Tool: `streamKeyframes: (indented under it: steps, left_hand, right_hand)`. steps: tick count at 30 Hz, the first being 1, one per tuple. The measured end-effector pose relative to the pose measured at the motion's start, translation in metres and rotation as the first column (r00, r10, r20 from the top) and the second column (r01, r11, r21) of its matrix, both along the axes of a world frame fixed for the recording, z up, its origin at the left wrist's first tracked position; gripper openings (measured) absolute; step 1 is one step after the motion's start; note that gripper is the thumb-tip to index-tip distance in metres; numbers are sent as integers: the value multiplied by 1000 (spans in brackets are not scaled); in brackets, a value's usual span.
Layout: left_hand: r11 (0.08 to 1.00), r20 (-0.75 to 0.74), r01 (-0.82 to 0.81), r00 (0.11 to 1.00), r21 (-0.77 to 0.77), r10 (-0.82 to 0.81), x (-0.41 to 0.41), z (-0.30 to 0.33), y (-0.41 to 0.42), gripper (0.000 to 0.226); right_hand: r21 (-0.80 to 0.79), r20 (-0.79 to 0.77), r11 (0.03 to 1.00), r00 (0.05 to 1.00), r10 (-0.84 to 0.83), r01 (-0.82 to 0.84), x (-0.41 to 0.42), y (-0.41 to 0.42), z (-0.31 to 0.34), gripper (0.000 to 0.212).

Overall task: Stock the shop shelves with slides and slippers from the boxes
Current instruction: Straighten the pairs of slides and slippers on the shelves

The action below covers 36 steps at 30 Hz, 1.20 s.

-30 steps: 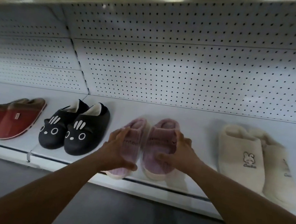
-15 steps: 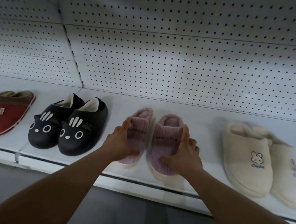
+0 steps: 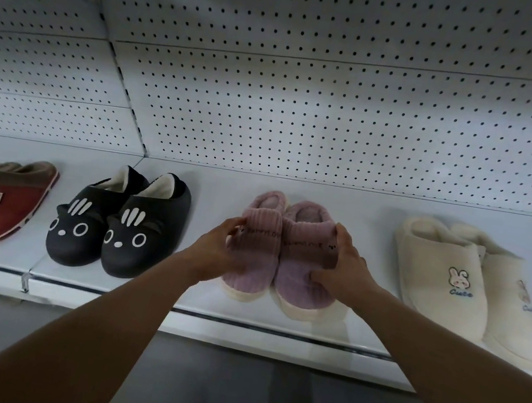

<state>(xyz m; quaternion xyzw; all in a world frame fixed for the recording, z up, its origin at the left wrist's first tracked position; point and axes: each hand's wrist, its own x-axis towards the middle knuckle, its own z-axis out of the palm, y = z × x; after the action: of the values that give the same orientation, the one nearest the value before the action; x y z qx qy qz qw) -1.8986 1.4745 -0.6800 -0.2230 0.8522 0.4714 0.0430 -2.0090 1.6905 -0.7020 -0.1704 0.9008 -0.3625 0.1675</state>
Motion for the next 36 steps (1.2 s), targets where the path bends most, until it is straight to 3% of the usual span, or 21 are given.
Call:
streamKeyframes:
  steps: [12,20,23,28,36]
  left_hand:
    - [1000,-10,10,1000,-17,-10,-2,-12,-3,92]
    - [1000,-4,0,1000,-26,0,-2,-12,-2,94]
    - [999,-17,-21,1000,-28,21,0,-10,0,88]
    - [980,-49,-195,979,25,196,15,4,13,77]
    - [923,-10,-359,932,136,363,94,62,22,73]
  right_hand:
    - [-1,-21,998,998,-66,66,1,2,0,70]
    - [19,16,997,997,-71,71,2,3,3,68]
    - [82,-49,993,996,-75,79,5,-1,11,66]
    - [171,-211,985,978,10,27,20,-11,39,65]
    - [184,-195,971,962,191,-156,69,-44,91,59]
